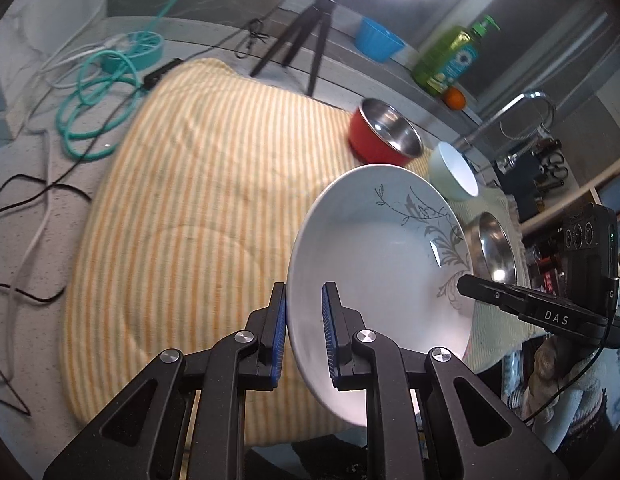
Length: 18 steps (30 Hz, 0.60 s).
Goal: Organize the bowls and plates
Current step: 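Lower the grey-leaf plate onto the floral plate stack and open the right gripper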
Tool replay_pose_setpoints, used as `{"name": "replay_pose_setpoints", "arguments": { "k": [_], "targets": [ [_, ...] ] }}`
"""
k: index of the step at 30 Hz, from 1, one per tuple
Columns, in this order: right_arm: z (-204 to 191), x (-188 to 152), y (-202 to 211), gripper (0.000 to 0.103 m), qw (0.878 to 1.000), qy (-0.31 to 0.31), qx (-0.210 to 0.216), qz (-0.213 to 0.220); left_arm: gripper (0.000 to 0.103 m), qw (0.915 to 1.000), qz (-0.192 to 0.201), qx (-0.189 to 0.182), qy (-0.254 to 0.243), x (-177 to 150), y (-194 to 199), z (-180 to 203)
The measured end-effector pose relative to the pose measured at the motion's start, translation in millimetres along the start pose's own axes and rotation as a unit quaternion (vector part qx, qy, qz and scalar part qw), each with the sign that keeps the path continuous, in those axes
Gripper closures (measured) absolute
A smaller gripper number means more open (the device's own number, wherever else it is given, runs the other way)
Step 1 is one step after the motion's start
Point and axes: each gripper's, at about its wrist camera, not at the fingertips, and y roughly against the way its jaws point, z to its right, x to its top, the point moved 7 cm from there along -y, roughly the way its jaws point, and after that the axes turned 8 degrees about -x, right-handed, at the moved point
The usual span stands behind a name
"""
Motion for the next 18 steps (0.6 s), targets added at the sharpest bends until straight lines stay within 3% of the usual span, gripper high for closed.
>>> {"name": "replay_pose_setpoints", "arguments": {
  "k": [7,18],
  "targets": [
    [37.5,-14.6,6.3,0.090,0.999,-0.032,-0.014,-0.002,0.088,0.9992,-0.029,-0.014,-0.022,-9.0,-23.7,27.9],
    [64.5,-29.0,2.7,0.090,0.998,-0.051,-0.020,-0.016,0.088,0.9973,-0.059,-0.010,-0.043,-17.2,-45.1,45.6]
  ]
}}
